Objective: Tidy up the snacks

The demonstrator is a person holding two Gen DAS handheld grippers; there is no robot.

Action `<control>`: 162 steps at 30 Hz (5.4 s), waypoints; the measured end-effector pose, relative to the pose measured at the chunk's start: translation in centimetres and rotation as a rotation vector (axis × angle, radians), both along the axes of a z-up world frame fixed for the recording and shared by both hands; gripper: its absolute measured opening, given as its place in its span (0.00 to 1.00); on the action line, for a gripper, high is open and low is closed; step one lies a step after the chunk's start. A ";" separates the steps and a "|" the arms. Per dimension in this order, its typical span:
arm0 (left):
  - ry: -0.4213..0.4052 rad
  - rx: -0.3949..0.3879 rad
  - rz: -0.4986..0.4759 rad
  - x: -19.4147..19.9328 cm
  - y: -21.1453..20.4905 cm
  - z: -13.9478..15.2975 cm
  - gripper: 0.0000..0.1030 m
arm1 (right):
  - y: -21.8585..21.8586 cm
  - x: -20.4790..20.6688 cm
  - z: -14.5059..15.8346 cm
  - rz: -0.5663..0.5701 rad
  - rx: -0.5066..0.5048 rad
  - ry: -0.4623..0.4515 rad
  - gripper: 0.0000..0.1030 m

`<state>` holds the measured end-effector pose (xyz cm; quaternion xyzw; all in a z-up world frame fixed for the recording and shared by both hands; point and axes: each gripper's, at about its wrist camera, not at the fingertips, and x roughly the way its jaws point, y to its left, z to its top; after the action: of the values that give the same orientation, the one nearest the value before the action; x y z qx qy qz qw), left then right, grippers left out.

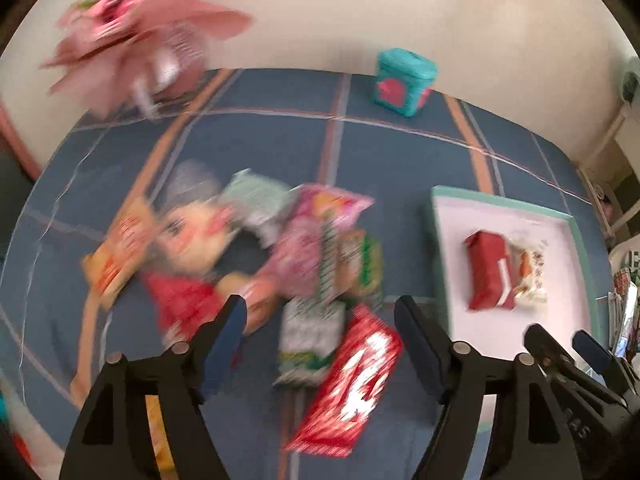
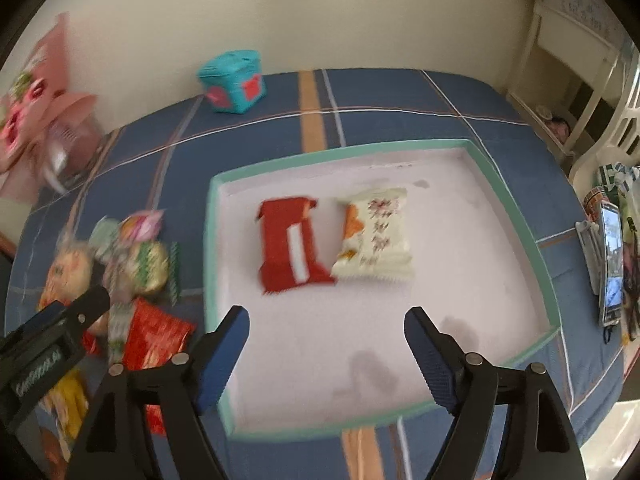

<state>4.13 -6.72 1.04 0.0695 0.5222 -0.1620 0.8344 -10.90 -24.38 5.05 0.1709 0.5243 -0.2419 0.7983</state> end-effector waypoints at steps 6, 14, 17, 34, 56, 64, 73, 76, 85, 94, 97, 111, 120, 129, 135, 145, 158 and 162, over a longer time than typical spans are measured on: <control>-0.040 0.001 0.069 -2.1 4.5 0.5 0.83 | 2.6 -1.8 -1.0 0.044 0.050 0.017 0.80; -0.043 -0.012 0.147 -3.7 8.1 0.5 0.89 | 3.7 -2.3 0.5 0.064 0.036 -0.022 1.00; -0.088 -0.018 0.162 -4.0 8.7 1.2 0.96 | 4.1 -2.3 1.0 0.078 0.038 -0.037 1.00; -0.150 -0.081 0.118 -3.6 8.6 2.1 0.97 | 4.9 -1.7 1.8 0.090 0.033 -0.129 1.00; -0.008 -0.050 0.315 -0.9 14.4 -0.6 0.96 | 10.5 2.1 -1.2 0.215 0.188 -0.083 0.89; 0.128 -0.041 0.341 0.1 15.5 -3.4 0.96 | 11.2 3.5 -3.6 0.179 0.240 -0.015 0.88; 0.214 0.023 0.315 0.3 14.6 -5.8 0.93 | 11.9 4.9 -6.1 0.158 0.232 0.064 0.81; 0.249 0.027 0.310 0.4 14.4 -6.7 0.86 | 11.9 5.1 -7.0 0.149 0.243 0.089 0.77; 0.281 0.049 0.288 0.1 13.6 -7.9 0.64 | 11.8 5.1 -7.1 0.144 0.192 0.106 0.53; 0.274 0.007 0.286 -1.0 12.6 -6.9 0.42 | 9.6 3.8 -6.4 0.140 0.224 0.094 0.45; 0.279 -0.022 0.283 -1.3 12.2 -6.3 0.41 | 8.7 3.1 -5.6 0.124 0.240 0.070 0.45; 0.196 -0.095 0.204 -3.9 8.4 -2.0 0.40 | 7.2 1.0 -1.5 0.133 0.228 -0.049 0.45; 0.149 -0.131 0.084 -5.5 5.0 -1.0 0.40 | 3.2 -0.9 -0.2 0.014 0.201 -0.110 0.45; 0.103 -0.148 -0.086 -6.3 -1.1 -0.4 0.40 | -4.0 -4.5 -0.1 -0.205 0.135 -0.101 0.45; 0.058 -0.148 -0.194 -6.8 -5.0 0.1 0.40 | -7.5 -5.8 -0.8 -0.298 0.096 -0.071 0.45; 0.012 -0.137 -0.363 -7.4 -11.8 0.7 0.41 | -9.8 -5.2 -2.9 -0.334 0.072 -0.022 0.45; 0.088 -0.056 -0.394 -6.2 -15.5 -3.4 0.43 | -11.0 -4.7 -4.0 -0.354 0.068 0.011 0.47; 0.086 -0.049 -0.378 -6.0 -15.2 -3.2 0.56 | -11.0 -4.7 -3.9 -0.356 0.064 0.016 0.47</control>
<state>-1.86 -21.89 -2.16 0.1389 0.5308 -0.3312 0.7677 -15.57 -35.38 1.14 0.2844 0.4997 -0.3638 0.7329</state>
